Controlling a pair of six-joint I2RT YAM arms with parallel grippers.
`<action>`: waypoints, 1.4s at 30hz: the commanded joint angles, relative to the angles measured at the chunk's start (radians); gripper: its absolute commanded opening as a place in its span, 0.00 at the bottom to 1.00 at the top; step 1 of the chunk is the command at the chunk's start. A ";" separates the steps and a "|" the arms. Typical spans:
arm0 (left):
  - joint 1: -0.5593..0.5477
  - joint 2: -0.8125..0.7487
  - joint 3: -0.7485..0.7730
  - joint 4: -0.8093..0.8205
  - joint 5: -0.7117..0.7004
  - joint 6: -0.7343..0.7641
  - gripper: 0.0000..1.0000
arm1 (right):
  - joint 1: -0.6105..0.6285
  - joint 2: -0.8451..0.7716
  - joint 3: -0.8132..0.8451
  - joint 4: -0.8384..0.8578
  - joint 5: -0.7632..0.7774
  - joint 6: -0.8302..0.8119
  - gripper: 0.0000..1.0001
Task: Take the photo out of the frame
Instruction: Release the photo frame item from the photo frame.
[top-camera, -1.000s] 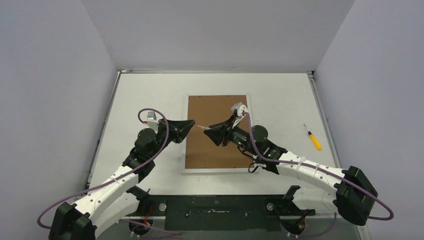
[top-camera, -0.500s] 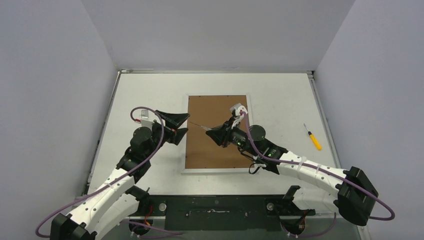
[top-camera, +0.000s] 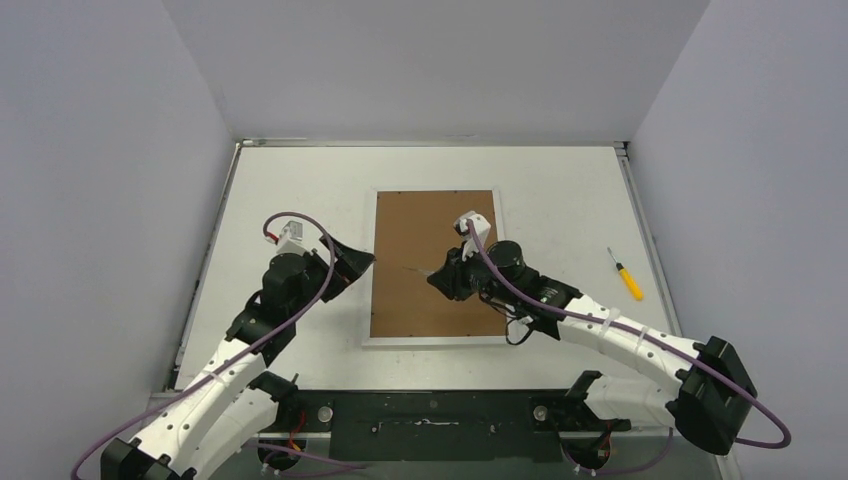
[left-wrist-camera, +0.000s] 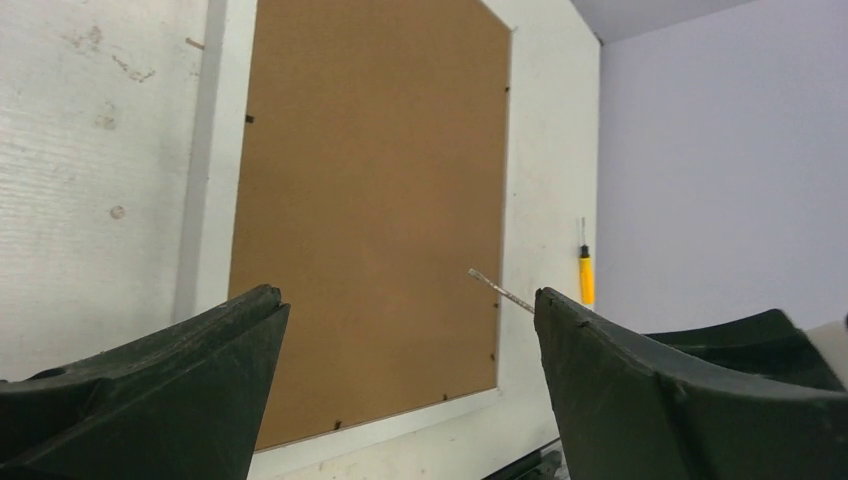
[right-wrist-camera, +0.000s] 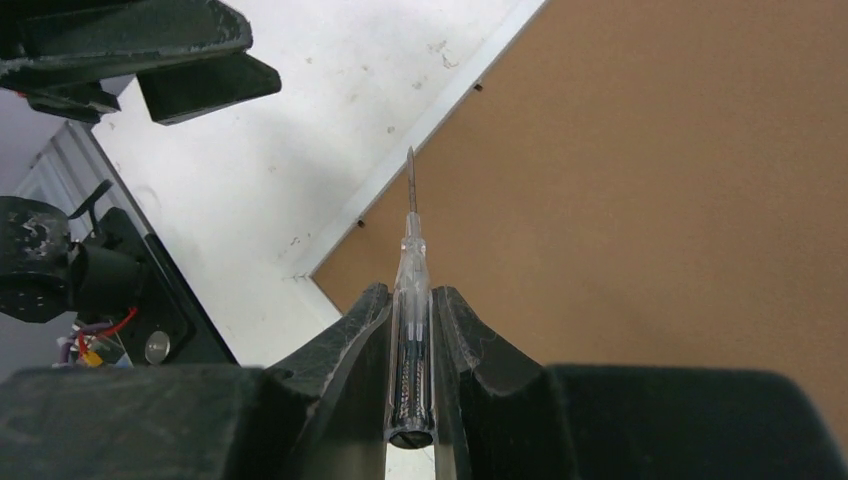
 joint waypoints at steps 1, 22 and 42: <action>0.005 0.022 0.008 -0.021 0.004 0.090 0.93 | -0.062 0.076 0.125 -0.150 -0.102 -0.088 0.05; 0.000 0.037 -0.131 -0.012 -0.069 0.122 0.83 | -0.016 0.419 0.304 -0.164 -0.316 -0.012 0.05; -0.011 0.218 -0.142 0.113 -0.010 0.218 0.58 | -0.087 0.331 -0.102 0.404 -0.477 0.107 0.05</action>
